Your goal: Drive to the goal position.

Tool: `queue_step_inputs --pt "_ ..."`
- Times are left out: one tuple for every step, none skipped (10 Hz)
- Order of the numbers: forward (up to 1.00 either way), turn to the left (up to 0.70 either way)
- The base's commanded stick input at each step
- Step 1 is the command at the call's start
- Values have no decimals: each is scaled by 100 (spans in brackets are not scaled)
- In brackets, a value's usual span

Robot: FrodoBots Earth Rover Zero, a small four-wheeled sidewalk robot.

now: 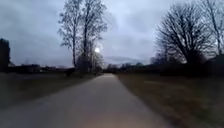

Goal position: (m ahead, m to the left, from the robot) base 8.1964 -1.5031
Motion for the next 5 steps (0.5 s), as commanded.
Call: queue_step_inputs --pt "100 4" --pt "100 4" --pt "100 4" --pt "100 4" --pt "100 4"
